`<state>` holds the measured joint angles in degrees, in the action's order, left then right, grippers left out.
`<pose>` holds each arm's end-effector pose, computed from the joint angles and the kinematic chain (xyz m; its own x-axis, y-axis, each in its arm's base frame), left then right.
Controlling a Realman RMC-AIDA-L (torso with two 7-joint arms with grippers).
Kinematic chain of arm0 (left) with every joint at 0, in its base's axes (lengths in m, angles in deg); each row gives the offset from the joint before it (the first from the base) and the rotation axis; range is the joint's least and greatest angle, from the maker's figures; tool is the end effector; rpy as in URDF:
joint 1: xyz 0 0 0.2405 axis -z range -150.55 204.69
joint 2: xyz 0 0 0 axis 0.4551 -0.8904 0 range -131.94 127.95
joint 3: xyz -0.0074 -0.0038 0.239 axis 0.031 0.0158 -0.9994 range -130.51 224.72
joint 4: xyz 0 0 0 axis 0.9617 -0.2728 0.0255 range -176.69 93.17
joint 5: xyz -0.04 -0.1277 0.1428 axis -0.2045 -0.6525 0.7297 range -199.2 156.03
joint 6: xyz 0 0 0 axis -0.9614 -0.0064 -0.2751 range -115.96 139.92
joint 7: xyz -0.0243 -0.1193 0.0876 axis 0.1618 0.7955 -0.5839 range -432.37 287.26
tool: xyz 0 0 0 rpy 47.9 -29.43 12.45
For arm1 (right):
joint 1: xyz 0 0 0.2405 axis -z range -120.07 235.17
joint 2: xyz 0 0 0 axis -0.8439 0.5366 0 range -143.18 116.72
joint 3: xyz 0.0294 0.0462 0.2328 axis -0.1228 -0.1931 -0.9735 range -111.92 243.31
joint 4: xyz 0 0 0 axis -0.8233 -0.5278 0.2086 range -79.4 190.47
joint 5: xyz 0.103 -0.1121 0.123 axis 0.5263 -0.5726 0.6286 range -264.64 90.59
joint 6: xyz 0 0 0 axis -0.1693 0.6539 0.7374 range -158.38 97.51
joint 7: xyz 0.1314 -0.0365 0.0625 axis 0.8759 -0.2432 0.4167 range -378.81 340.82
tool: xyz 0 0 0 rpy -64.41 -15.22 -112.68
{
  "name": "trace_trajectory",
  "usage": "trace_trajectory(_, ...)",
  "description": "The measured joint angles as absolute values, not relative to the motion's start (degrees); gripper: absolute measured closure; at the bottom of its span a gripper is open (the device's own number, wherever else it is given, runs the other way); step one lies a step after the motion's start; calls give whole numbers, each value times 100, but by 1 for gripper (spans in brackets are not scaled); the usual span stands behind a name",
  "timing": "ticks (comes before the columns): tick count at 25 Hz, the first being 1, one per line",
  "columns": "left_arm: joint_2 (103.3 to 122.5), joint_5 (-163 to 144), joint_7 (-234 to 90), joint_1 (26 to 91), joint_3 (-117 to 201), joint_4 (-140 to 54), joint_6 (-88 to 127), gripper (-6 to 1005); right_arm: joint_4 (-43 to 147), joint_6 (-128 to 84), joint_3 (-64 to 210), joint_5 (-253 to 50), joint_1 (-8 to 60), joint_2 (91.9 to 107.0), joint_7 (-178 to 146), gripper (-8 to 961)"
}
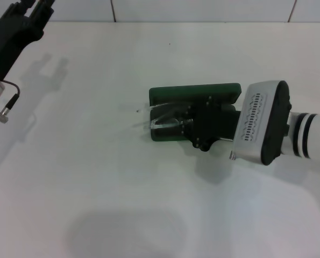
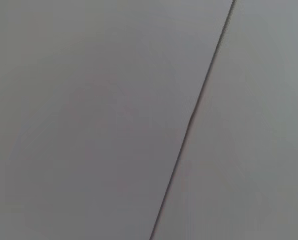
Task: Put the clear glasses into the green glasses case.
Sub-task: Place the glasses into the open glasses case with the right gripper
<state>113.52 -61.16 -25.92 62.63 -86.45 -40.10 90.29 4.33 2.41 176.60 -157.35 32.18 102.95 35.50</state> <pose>-0.2595 0.3597 0.0336 0.3734 -0.0168 0.9275 0.8256 -0.4499 -0.3405 0.1779 0.3311 -0.0946 0.9722 0.1849 -0.1436 0.0856 -0.8517 -0.5169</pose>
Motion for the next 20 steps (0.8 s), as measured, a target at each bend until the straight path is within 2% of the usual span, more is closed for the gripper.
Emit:
trace_trajectory(8,11332,-6012,-2585,6297,-8642,-4009,8956,453,-172,-1086,18496,-15752,3532,10295,3566,844)
trace_trajectory(20,11290,-5853,-2443,6246,-8640,-4000,8914,454,-686,-1399,18830,-15773,4039,10265,3574,843)
